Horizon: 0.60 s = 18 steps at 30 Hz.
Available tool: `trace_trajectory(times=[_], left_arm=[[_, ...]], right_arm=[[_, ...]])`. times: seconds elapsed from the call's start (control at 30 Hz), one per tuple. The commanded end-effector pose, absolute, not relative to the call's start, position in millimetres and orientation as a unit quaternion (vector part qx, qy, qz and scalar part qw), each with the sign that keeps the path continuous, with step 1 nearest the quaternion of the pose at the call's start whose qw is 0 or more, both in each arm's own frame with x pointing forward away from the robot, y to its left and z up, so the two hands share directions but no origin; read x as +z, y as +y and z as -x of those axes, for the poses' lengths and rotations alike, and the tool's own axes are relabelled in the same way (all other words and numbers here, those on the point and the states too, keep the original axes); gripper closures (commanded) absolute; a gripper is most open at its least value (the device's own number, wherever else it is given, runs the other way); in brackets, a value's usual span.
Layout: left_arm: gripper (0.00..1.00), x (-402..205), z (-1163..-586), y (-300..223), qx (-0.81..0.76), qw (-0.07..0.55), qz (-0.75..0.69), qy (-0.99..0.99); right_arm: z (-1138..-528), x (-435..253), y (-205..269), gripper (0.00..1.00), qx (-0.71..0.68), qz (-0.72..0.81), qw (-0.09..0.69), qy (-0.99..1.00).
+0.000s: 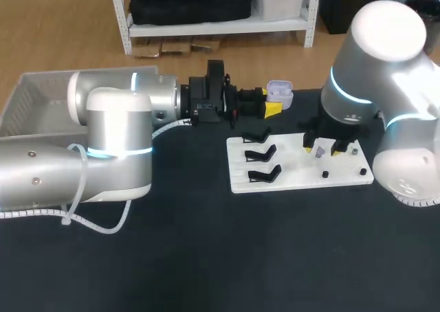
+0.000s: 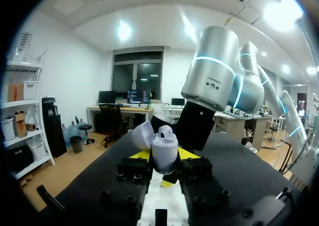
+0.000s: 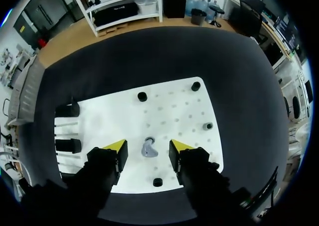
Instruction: Pick up each earbud case from the left stands, insert the matching earbuds, close the lid, and place the case in the box.
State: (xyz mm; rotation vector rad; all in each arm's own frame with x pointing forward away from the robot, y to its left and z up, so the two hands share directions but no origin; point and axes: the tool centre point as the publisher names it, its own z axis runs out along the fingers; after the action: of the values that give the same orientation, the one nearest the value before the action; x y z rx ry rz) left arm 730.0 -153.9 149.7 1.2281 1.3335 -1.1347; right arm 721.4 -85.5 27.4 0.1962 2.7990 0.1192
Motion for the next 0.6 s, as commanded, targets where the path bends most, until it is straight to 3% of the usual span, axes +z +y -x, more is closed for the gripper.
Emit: trace_trajectory(times=[0.03,0.13,0.6], left_arm=[[1.0,149.0,-730.3,-153.8,-0.466,0.482,-0.503,0.546],[1.0,149.0,-730.3,-153.8,-0.466,0.482,-0.503,0.546],[1.0,149.0,-730.3,-153.8,-0.466,0.482,-0.503,0.546]], right_arm=[[-721.8,26.4,-85.4,0.51,0.04,-0.067,0.162,0.984],[-719.1,25.7,-84.8,0.57,0.039,-0.065,0.16,0.984],[-716.7,23.7,-84.1,0.58,0.031,-0.08,0.154,0.984]])
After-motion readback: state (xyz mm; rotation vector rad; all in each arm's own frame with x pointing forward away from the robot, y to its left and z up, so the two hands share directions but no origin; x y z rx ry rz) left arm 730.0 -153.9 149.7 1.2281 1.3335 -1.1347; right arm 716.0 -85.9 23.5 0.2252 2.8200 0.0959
